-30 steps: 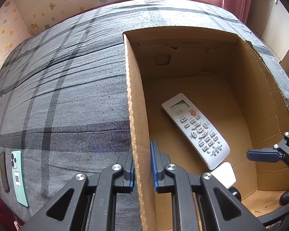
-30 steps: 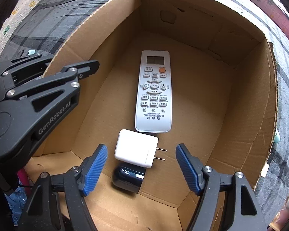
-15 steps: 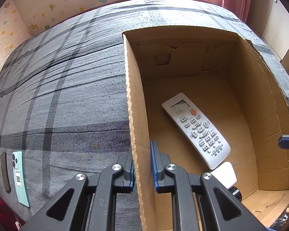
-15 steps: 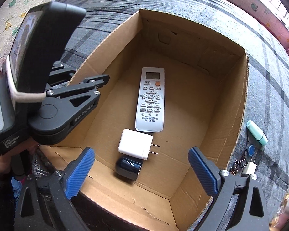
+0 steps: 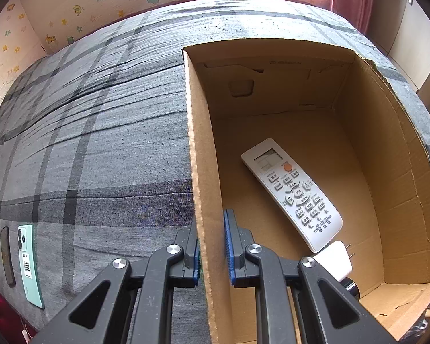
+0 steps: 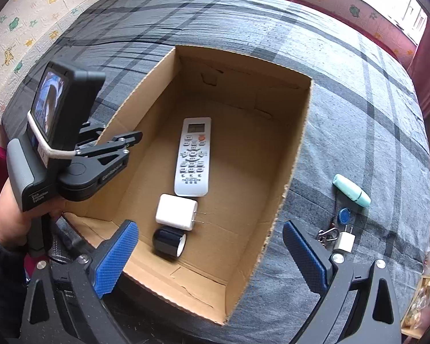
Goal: Organize rigid objects
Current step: 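Withdraw the right tool from the box toward the small white plug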
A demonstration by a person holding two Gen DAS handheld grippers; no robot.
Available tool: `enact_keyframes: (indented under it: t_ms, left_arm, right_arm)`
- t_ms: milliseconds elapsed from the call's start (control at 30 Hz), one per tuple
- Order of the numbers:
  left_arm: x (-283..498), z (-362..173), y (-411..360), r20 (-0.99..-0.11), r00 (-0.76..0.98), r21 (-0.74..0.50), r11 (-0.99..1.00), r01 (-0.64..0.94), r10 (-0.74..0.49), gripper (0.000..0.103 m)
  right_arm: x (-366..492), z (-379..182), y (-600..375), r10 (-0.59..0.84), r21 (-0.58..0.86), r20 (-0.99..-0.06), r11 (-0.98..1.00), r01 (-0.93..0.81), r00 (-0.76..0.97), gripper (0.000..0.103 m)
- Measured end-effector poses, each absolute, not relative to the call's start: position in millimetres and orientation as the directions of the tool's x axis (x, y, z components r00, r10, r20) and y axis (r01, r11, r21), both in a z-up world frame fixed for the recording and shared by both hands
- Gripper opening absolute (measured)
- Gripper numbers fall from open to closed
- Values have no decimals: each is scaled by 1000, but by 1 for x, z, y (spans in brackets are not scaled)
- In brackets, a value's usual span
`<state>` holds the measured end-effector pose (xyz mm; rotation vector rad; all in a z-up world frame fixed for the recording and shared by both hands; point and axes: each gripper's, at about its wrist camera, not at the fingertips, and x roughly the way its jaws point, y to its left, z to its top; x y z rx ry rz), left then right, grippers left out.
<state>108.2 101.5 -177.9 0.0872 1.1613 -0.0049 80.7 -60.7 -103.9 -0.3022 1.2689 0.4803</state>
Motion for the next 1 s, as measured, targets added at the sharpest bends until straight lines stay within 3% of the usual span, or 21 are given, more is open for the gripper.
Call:
enact_keyframes:
  t_ms: [433, 1000]
  left_arm:
    - [109, -181, 101, -919, 391, 75, 996, 49, 50, 15]
    - [109, -182, 97, -920, 386, 95, 994, 54, 67, 15]
  right_arm:
    - [117, -100, -156, 74, -13, -950, 962, -274, 304, 103]
    - [145, -167, -245, -35, -61, -966, 994, -94, 255, 102]
